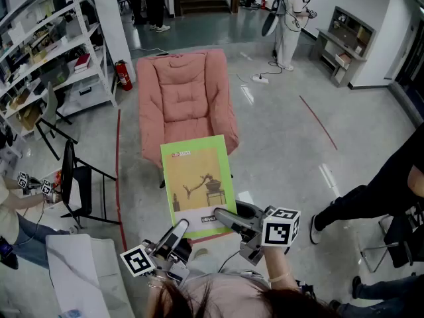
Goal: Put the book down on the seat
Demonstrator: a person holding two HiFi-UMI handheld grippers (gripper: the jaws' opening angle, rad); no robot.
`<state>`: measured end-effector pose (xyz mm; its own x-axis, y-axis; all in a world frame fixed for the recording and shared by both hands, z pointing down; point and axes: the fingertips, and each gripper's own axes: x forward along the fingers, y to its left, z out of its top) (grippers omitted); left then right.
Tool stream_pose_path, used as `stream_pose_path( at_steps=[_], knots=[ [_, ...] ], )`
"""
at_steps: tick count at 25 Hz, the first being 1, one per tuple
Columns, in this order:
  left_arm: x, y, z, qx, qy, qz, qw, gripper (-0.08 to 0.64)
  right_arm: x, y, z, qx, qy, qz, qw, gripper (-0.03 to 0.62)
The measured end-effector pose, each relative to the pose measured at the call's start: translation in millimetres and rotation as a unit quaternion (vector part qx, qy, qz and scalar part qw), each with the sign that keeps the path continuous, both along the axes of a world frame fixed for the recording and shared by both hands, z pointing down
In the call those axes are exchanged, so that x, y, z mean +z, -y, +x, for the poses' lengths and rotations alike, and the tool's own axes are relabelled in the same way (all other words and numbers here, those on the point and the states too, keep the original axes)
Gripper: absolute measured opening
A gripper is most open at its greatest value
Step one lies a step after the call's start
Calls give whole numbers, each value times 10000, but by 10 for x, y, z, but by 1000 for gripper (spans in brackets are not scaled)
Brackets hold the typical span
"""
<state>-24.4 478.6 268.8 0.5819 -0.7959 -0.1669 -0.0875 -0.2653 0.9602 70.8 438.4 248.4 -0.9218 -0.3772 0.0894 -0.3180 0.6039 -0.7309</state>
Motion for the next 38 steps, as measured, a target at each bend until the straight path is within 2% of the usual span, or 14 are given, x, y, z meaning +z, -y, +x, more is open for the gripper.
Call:
stream_pose_path(
  at_steps=[11,26,38],
  knots=[
    [142,77,-26,23,-6,-22,10000,150,134,74,-36,11,0,-49,10000,222],
    [233,421,-563,284,-99,-85,9995,150,229,367,-552,226,-196,-177,9994,224],
    [363,732,-602,305,-172,-206,9992,150,352,671,-584,362,-169,-246,9989,224]
  ],
)
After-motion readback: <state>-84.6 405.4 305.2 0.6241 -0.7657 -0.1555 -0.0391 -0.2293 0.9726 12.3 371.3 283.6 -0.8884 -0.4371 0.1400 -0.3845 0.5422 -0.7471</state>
